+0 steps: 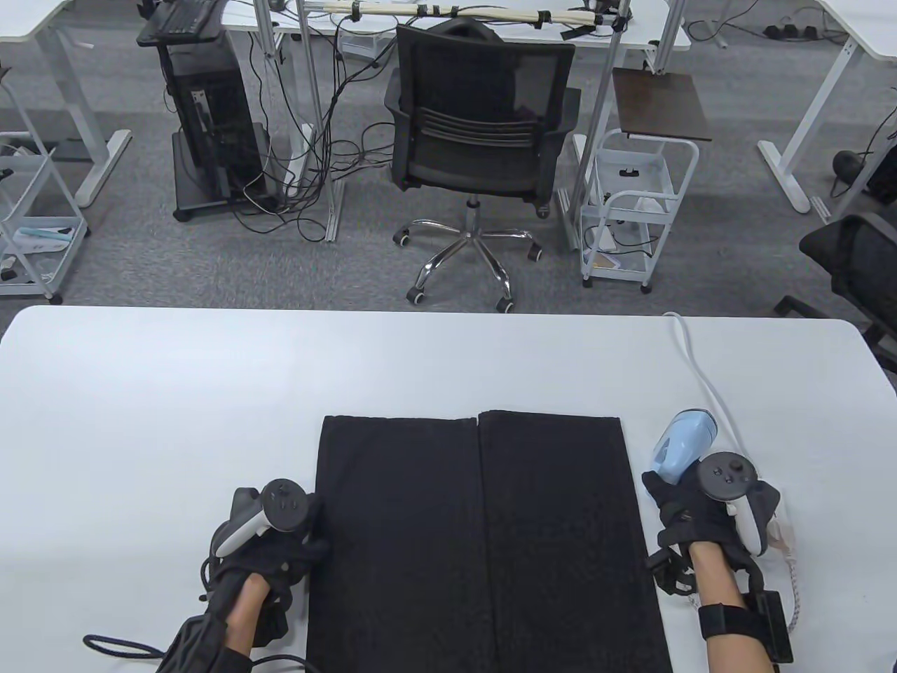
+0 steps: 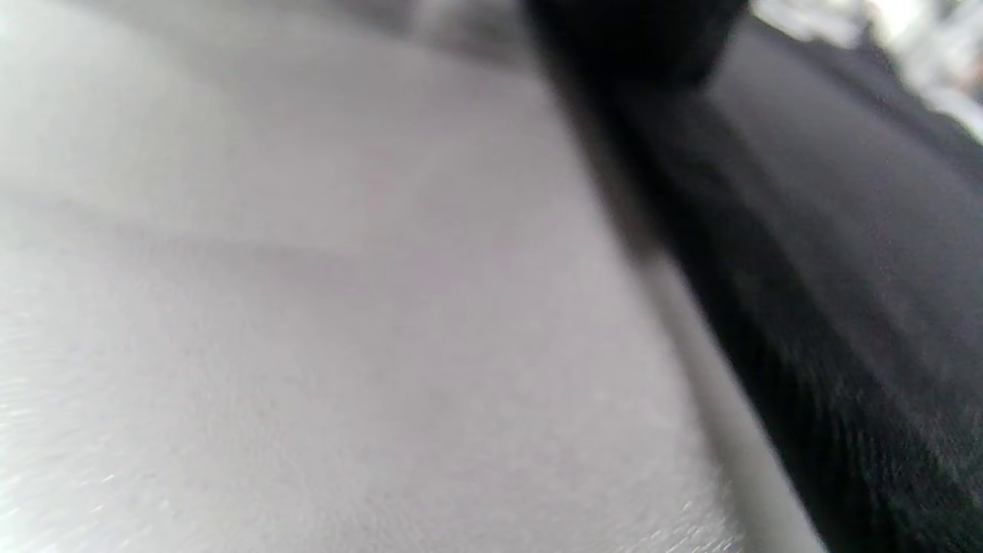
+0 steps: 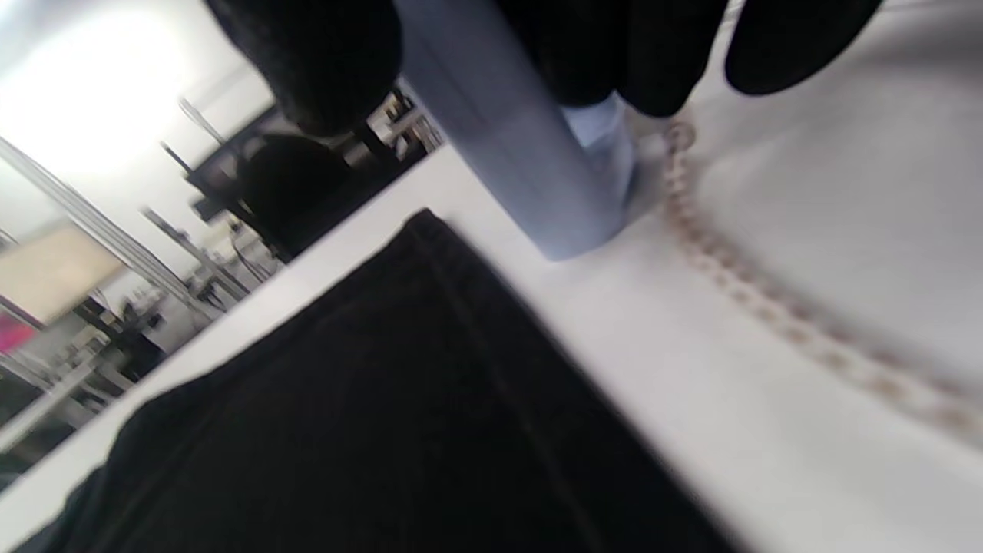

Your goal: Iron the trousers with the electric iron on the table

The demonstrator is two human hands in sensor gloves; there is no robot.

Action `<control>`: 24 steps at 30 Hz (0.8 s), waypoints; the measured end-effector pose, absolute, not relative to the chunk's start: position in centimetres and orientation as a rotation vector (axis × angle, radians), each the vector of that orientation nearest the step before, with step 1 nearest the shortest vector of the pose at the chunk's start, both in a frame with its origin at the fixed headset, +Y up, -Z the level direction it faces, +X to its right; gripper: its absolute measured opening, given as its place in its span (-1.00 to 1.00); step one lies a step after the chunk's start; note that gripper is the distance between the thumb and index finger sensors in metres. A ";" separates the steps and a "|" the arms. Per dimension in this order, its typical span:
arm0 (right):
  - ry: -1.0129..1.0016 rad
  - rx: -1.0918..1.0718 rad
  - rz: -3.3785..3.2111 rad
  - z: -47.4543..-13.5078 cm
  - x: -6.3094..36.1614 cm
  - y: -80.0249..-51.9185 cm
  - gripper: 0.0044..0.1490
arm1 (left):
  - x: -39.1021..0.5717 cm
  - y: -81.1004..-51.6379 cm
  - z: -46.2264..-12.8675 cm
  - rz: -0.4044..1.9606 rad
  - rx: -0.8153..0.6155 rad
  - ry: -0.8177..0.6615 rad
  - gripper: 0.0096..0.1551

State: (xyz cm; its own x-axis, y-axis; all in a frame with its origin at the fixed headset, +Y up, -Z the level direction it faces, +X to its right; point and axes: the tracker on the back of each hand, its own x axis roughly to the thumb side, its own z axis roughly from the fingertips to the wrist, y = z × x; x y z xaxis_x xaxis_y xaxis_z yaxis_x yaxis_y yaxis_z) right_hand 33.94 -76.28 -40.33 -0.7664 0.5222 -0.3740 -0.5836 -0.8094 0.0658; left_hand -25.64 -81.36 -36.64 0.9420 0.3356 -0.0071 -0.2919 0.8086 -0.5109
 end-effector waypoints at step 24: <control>0.721 -0.929 2.927 -41.6 42.0 -78.4 0.12 | -25.6 -81.3 -36.7 0.328 -0.538 -0.100 0.00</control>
State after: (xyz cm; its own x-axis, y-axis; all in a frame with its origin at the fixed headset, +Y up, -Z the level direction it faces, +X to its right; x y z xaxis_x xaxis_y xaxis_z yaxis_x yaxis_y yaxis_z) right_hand 41.97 -78.40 -41.62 -0.8263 -0.1463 -0.5438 -0.1231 -0.8954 0.4280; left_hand -25.63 -81.34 -36.73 0.9432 0.3322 0.0083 -0.2801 0.8079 -0.5185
